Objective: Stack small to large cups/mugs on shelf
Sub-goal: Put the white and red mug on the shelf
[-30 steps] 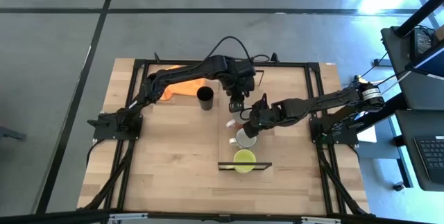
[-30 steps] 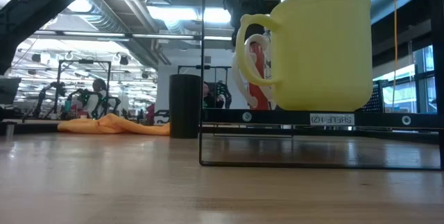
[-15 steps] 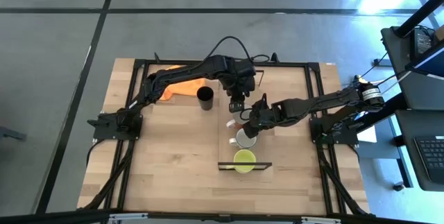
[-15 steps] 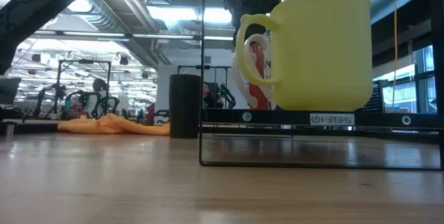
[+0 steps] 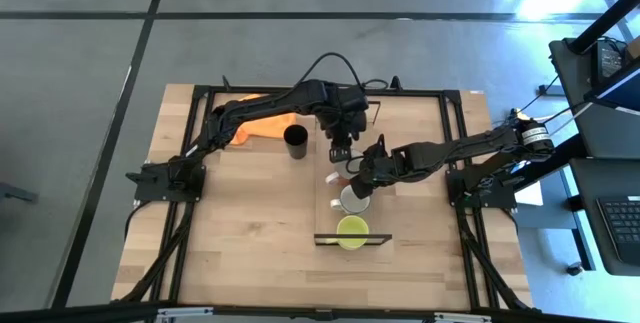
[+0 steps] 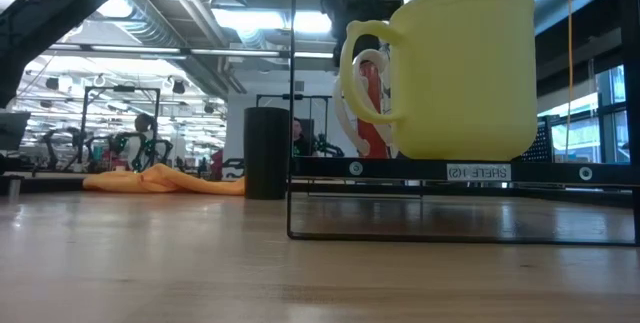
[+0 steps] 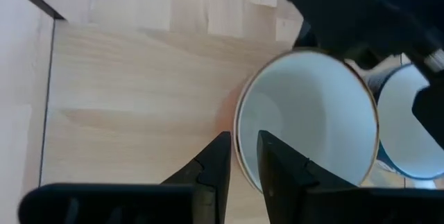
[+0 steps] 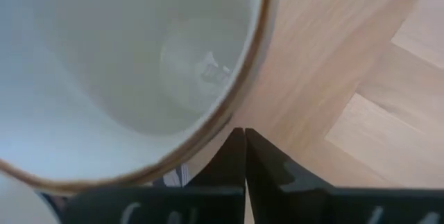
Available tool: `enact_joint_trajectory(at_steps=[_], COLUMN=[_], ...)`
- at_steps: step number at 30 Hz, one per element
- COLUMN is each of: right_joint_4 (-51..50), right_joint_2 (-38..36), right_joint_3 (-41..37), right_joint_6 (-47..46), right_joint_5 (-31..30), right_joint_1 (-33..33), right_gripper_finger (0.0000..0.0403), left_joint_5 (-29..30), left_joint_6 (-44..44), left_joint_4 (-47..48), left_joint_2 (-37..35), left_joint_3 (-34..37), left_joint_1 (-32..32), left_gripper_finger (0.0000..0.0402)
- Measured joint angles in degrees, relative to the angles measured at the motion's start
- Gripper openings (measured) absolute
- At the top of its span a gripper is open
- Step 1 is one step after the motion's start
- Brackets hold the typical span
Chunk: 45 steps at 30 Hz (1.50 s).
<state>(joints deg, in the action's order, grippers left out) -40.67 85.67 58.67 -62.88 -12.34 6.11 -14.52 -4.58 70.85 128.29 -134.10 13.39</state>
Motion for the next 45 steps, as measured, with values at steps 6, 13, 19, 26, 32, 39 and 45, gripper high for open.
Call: enact_joint_trajectory(at_steps=[6,13,19,26,32,39,45], right_joint_4=[-0.6,-1.4,-1.5,-1.8,-4.2,-5.8,-5.9], right_joint_2=[0.1,0.1,0.0,-1.7,-3.7,-5.8,-7.2], right_joint_3=[0.0,0.0,0.0,0.0,0.0,0.0,0.0], right_joint_6=[0.2,0.4,1.8,3.3,4.7,6.2,6.4], right_joint_5=[0.5,0.9,0.9,1.0,0.9,0.2,0.0], right_joint_1=[0.0,0.0,0.0,0.0,0.0,0.0,0.0], right_gripper_finger=[0.0003,0.0003,0.0003,0.0003,0.0003,0.0003,0.0003], left_joint_5=[0.3,4.2,6.2,8.5,9.4,9.4,11.4], left_joint_6=[0.3,5.3,8.9,13.3,17.8,21.7,23.0], left_joint_4=[1.4,2.1,6.5,5.7,5.1,1.2,-0.3], left_joint_2=[-1.5,-7.4,-8.5,-8.5,-8.5,-8.5,-8.4], left_joint_3=[0.1,0.0,0.1,3.1,5.9,10.9,15.7], left_joint_1=[-1.0,-2.2,-6.2,-10.5,-12.4,-14.6,-15.0], left_gripper_finger=[0.0066,0.0066,0.0066,0.0066,0.0066,0.0066,0.0066])
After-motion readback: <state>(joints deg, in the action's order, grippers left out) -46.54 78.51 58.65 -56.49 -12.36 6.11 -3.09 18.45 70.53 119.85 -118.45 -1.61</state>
